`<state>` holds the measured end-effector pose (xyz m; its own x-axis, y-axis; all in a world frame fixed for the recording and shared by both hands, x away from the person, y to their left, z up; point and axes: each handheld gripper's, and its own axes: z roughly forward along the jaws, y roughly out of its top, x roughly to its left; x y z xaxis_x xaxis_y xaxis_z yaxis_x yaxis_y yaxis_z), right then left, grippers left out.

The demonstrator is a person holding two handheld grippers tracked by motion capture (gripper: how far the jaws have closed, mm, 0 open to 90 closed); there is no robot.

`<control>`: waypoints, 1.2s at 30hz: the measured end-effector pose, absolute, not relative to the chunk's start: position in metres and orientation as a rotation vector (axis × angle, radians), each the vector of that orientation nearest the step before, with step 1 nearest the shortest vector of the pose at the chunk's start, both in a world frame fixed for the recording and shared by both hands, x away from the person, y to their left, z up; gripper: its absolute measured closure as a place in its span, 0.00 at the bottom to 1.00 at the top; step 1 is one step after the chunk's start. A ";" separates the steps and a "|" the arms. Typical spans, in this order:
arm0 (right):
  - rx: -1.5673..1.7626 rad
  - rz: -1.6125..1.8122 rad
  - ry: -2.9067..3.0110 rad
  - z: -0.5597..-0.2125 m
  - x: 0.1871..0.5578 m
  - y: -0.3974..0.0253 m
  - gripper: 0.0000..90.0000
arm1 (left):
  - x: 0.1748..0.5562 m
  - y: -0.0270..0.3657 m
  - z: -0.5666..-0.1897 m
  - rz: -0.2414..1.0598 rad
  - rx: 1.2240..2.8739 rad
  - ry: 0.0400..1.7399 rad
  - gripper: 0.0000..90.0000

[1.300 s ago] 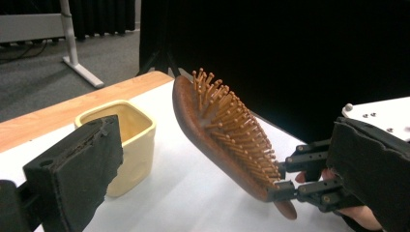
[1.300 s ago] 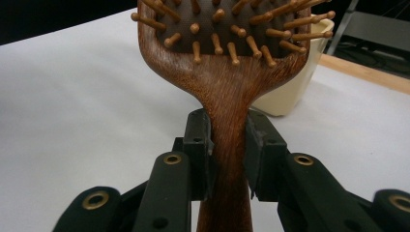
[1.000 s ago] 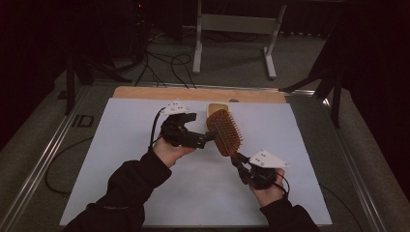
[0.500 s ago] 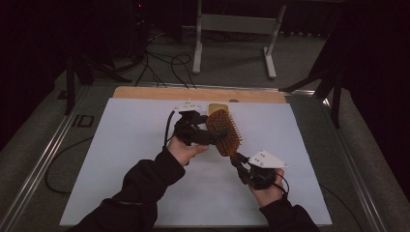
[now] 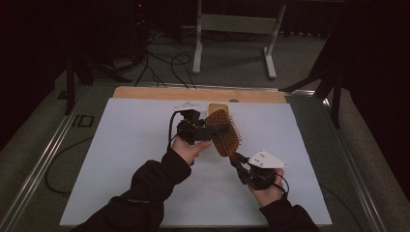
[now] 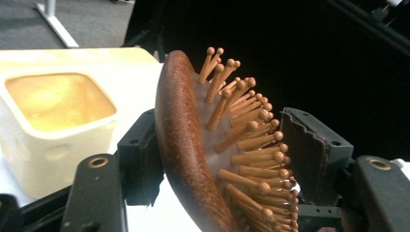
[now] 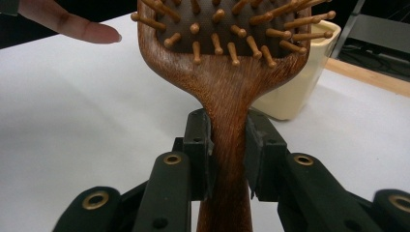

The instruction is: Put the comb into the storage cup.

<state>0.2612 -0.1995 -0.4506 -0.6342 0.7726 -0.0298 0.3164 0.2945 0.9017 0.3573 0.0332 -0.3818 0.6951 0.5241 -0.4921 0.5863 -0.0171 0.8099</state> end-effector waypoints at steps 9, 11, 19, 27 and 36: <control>0.970 1.292 2.105 -0.451 0.261 -0.198 0.82 | 0.357 0.035 -0.381 -0.100 1.640 0.903 0.51; 0.970 1.291 2.113 -0.452 0.262 -0.198 0.81 | 0.357 0.034 -0.380 -0.104 1.654 0.887 0.53; 0.966 1.291 2.117 -0.453 0.262 -0.198 0.81 | 0.354 0.033 -0.375 -0.104 1.669 0.852 0.57; 0.965 1.311 2.112 -0.451 0.263 -0.198 0.81 | 0.351 0.032 -0.368 -0.096 1.668 0.842 0.59; 1.021 1.361 2.098 -0.453 0.266 -0.202 0.57 | 0.349 0.030 -0.358 -0.068 1.681 0.802 0.60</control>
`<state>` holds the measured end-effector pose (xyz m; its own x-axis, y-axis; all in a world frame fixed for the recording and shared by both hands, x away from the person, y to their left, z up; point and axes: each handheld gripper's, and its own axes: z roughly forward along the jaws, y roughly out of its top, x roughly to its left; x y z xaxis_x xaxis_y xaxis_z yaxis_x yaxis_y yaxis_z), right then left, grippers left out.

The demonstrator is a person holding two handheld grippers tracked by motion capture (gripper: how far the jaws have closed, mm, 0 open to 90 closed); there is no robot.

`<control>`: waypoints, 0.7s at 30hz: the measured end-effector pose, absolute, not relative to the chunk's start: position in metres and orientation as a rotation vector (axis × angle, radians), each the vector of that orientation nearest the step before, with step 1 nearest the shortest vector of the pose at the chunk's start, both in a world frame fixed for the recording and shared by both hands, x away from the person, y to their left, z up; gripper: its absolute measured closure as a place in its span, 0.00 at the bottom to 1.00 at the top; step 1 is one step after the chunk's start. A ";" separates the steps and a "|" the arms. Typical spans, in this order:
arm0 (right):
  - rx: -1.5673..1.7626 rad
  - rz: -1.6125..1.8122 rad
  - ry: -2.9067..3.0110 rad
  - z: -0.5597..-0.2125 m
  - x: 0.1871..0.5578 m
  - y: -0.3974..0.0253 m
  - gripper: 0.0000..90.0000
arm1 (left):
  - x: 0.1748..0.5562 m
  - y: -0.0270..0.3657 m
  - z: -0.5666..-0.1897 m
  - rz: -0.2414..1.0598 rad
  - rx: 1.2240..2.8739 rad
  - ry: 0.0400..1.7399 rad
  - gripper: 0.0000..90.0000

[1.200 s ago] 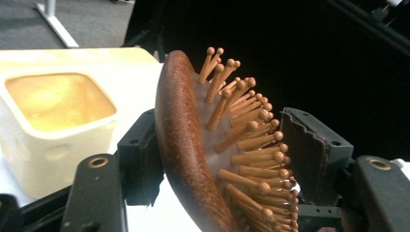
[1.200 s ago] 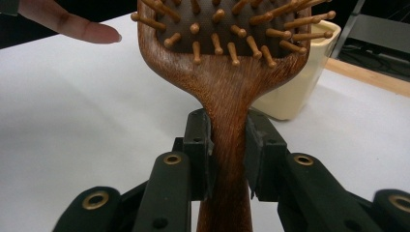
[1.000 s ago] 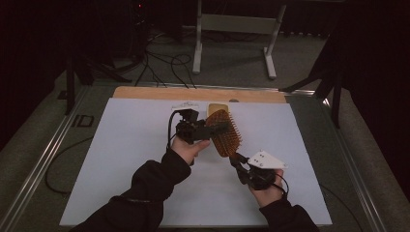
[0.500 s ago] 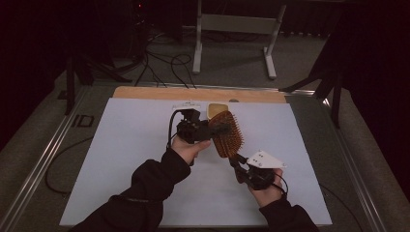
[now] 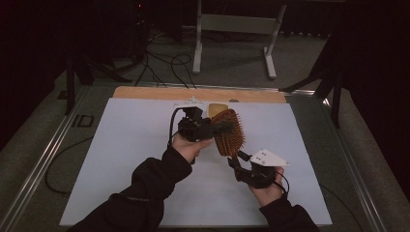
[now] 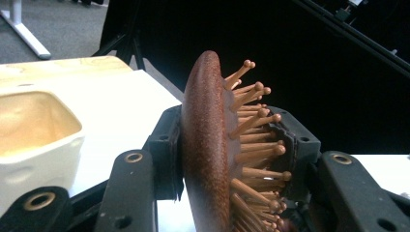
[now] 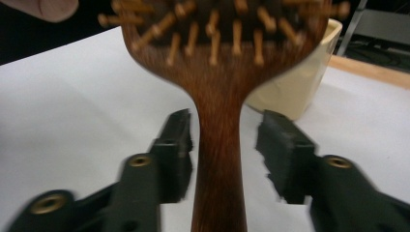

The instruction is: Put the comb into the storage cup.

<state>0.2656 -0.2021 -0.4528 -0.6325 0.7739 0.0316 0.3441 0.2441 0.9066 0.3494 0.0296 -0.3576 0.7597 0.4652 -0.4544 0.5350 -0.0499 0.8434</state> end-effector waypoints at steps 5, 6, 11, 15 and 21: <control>1.047 1.355 2.097 -0.454 0.267 -0.203 0.46 | 0.351 0.033 -0.351 -0.060 1.672 0.794 0.59; 1.055 1.359 2.092 -0.454 0.266 -0.203 0.43 | 0.351 0.033 -0.349 -0.053 1.674 0.790 0.59; 1.041 1.382 2.095 -0.454 0.266 -0.206 0.26 | 0.352 0.035 -0.343 -0.040 1.673 0.782 0.59; 1.023 1.420 2.120 -0.454 0.265 -0.208 0.14 | 0.354 0.039 -0.338 -0.018 1.669 0.779 0.59; 0.987 1.390 2.132 -0.455 0.264 -0.210 0.10 | 0.360 0.043 -0.330 0.019 1.662 0.783 0.59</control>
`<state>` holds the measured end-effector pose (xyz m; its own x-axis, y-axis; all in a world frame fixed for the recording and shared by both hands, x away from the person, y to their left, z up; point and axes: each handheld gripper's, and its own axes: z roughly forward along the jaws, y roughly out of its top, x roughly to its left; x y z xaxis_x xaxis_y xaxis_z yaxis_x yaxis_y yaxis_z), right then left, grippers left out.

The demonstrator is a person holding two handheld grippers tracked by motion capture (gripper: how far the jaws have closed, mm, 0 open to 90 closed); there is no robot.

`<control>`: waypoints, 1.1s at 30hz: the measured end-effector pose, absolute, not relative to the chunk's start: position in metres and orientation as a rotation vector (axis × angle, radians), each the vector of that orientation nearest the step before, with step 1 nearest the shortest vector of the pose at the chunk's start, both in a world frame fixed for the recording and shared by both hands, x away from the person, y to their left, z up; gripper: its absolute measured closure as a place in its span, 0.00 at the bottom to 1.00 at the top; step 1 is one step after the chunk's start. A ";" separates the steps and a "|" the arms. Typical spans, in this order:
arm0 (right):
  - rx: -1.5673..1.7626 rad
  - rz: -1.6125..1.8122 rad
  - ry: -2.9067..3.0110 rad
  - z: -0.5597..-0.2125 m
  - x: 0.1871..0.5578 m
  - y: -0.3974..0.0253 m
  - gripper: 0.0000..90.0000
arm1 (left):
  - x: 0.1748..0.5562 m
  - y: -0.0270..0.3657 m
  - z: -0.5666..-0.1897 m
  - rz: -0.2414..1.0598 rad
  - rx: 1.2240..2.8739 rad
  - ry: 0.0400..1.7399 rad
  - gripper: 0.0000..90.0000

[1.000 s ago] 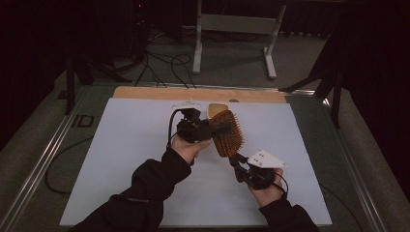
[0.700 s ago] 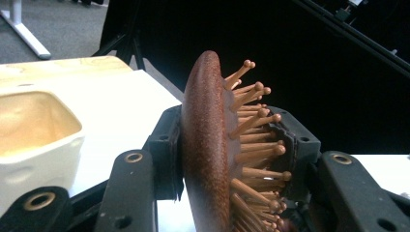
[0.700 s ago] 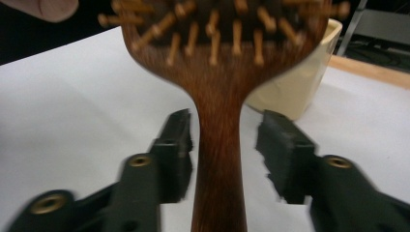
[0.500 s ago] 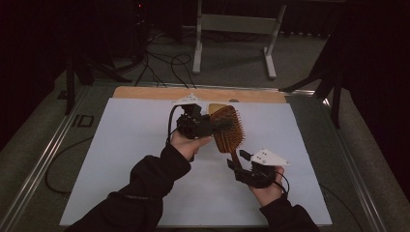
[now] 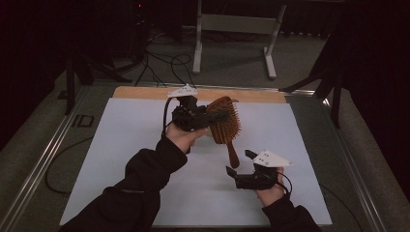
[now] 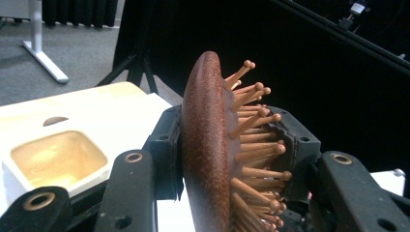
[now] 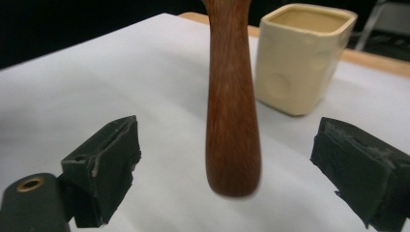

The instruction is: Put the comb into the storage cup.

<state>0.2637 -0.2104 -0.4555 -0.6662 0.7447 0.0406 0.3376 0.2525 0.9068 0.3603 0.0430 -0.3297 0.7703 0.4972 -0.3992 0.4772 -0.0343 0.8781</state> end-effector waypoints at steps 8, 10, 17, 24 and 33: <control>0.974 1.340 2.127 -0.458 0.259 -0.217 0.09 | 0.369 0.047 -0.322 0.048 1.651 0.787 0.60; 0.970 1.331 2.128 -0.458 0.259 -0.219 0.09 | 0.372 0.048 -0.320 0.058 1.649 0.790 0.60; 0.974 1.342 2.148 -0.460 0.256 -0.224 0.09 | 0.384 0.051 -0.311 0.091 1.634 0.807 0.60; 0.976 1.349 2.155 -0.461 0.253 -0.228 0.09 | 0.398 0.054 -0.297 0.127 1.601 0.830 0.60; 0.973 1.345 2.147 -0.460 0.253 -0.228 0.09 | 0.419 0.055 -0.290 0.174 1.568 0.857 0.60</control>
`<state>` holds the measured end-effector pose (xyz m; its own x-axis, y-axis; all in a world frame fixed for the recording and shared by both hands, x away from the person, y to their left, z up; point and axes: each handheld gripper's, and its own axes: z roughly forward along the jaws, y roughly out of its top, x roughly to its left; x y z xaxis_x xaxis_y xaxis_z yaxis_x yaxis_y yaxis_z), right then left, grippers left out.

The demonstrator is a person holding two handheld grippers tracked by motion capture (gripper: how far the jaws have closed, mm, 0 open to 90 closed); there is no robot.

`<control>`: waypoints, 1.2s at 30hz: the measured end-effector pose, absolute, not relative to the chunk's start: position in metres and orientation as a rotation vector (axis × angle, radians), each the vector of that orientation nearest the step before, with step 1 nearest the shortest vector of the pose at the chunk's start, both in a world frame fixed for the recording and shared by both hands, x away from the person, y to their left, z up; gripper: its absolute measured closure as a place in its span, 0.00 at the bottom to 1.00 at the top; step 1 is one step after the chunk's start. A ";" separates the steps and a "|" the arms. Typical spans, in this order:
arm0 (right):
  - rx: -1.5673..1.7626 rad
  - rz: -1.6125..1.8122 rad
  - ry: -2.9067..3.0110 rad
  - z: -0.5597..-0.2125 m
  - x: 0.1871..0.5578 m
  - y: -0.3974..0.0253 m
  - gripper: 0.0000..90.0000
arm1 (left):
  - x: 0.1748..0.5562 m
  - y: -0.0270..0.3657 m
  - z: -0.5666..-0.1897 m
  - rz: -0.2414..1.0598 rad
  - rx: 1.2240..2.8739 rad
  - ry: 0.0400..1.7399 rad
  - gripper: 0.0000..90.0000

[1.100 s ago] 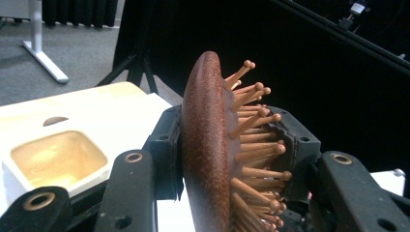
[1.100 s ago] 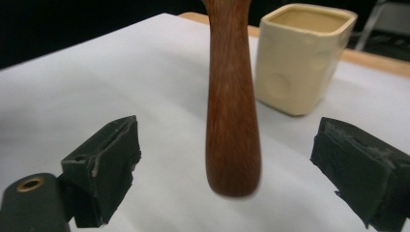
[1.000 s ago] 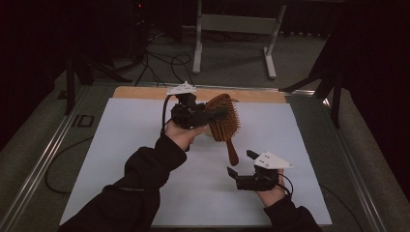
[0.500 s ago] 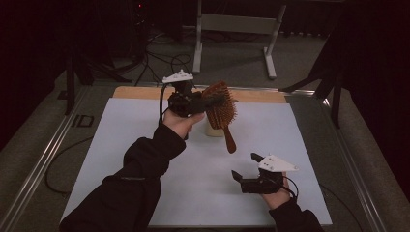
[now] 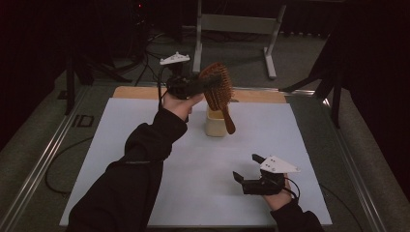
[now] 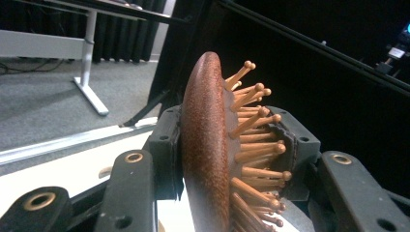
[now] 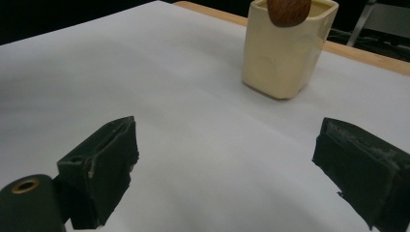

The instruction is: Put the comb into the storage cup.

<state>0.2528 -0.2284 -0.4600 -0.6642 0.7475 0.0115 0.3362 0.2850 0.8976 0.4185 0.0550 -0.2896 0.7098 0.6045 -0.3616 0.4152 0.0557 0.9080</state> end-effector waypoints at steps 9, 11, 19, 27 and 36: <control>0.975 1.351 2.150 -0.460 0.252 -0.228 0.09 | 0.439 0.057 -0.285 0.188 1.543 0.885 0.60; 0.974 1.348 2.153 -0.460 0.252 -0.228 0.09 | 0.442 0.057 -0.283 0.201 1.539 0.888 0.60; 0.967 1.352 2.154 -0.460 0.252 -0.229 0.09 | 0.454 0.058 -0.282 0.234 1.509 0.913 0.60; 0.940 1.352 2.163 -0.460 0.251 -0.228 0.09 | 0.460 0.057 -0.289 0.296 1.518 0.932 0.60; 0.940 1.353 2.163 -0.460 0.251 -0.227 0.09 | 0.467 0.058 -0.304 0.306 1.515 0.978 0.60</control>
<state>0.2507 -0.2273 -0.4598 -0.6835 0.7300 0.0027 0.3221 0.2983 0.8985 0.4668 0.0578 -0.3041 0.6062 0.7175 -0.3431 0.3943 0.1036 0.9131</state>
